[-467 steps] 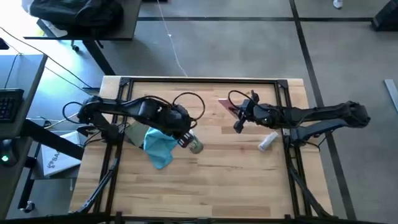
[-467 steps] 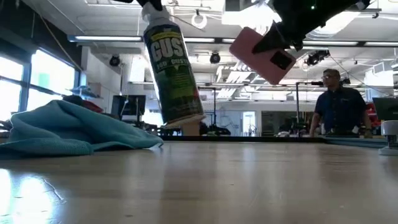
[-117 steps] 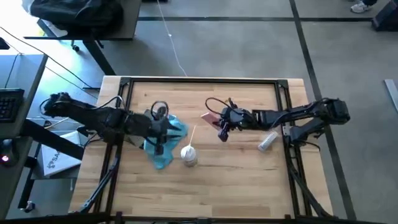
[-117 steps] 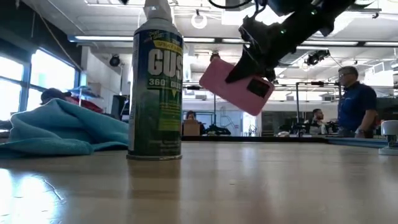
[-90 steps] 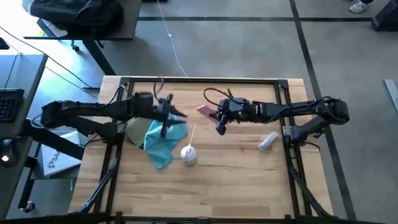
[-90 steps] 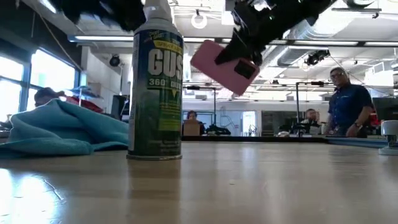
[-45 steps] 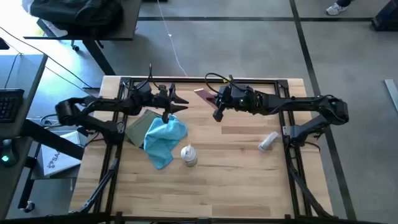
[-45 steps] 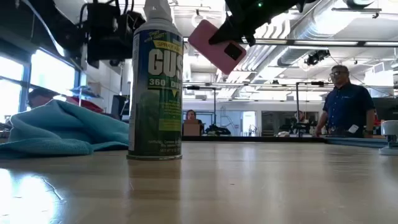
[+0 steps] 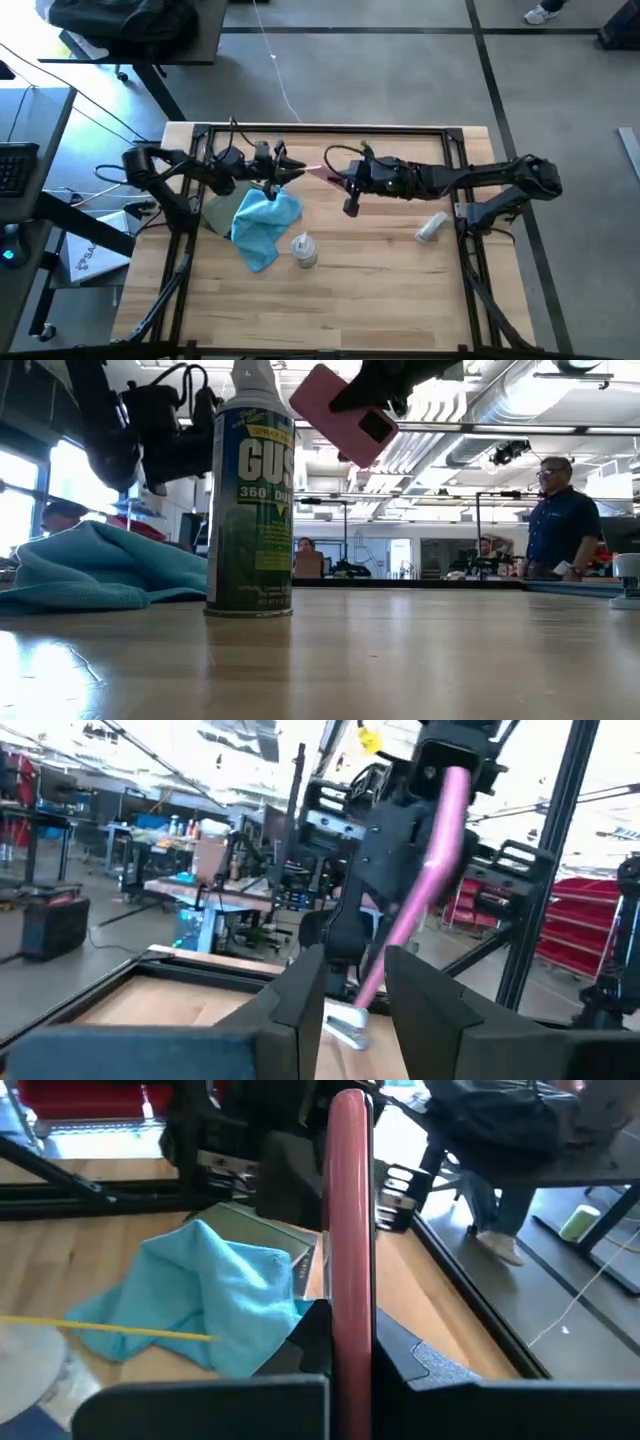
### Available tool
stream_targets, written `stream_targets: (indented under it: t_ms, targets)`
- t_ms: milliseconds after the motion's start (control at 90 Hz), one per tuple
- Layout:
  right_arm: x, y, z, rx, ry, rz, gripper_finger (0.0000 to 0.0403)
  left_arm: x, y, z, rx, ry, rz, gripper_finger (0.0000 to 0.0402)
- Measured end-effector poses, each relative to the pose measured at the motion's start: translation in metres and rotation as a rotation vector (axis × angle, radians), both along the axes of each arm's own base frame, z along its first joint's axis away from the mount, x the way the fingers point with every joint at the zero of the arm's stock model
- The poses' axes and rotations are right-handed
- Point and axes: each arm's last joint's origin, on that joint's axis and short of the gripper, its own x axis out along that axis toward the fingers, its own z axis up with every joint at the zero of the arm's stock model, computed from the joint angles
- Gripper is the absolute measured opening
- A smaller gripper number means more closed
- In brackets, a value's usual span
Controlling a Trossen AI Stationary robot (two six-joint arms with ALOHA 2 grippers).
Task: Apply microfiber cloth
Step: Spray the cellphone with the spray bottle cleaner
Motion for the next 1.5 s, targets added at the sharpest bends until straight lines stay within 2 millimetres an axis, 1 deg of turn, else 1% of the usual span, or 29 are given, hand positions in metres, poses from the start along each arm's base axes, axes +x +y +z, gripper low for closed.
stream_targets:
  t_ms: [89,167,256,322,444,556,722,856,933,1111,1278,1400,1500]
  targets:
    - [0.000,0.002,0.000,-0.017,0.003,0.015,0.0000,0.005,-0.001,0.005,0.017,-0.036,-0.010,0.0089]
    - [0.001,0.002,0.003,-0.028,-0.025,0.020,0.0000,0.010,0.000,0.013,0.057,-0.066,-0.012,0.0100]
    - [0.003,0.002,0.008,-0.035,-0.075,0.029,0.0000,0.014,0.002,0.021,0.087,-0.098,-0.010,0.0124]
    - [0.003,0.002,0.012,-0.059,-0.077,0.039,0.0000,0.016,0.005,0.027,0.091,-0.117,-0.018,0.0145]
    - [0.004,-0.002,0.023,-0.105,-0.092,0.035,0.0000,0.016,0.019,0.036,0.065,-0.142,-0.003,0.0182]
    - [0.004,-0.013,0.026,-0.155,-0.087,0.025,0.0001,0.014,0.030,0.041,0.068,-0.153,0.008,0.0199]
    - [0.002,-0.038,0.027,-0.172,-0.082,-0.017,0.0001,0.010,0.040,0.045,0.101,-0.165,0.050,0.0203]
    - [0.001,-0.052,0.029,-0.141,-0.121,0.098,0.0001,0.007,0.045,0.044,0.105,-0.153,0.026,0.0203]
    - [0.000,-0.055,0.030,-0.143,-0.129,0.144,0.0000,0.006,0.045,0.045,0.100,-0.152,0.015,0.0203]
    - [-0.001,-0.060,0.032,-0.196,-0.133,0.145,0.0000,0.004,0.041,0.054,0.129,-0.182,0.005,0.0203]
    - [0.000,-0.059,0.035,-0.236,-0.165,0.171,0.0000,0.005,0.029,0.064,0.262,-0.228,0.018,0.0203]
    - [0.004,-0.059,0.038,-0.232,-0.232,0.233,0.0000,0.009,0.020,0.065,0.352,-0.247,0.032,0.0202]
    - [0.012,-0.061,0.032,-0.191,-0.256,0.260,0.0000,0.015,0.013,0.069,0.396,-0.271,0.022,0.0202]
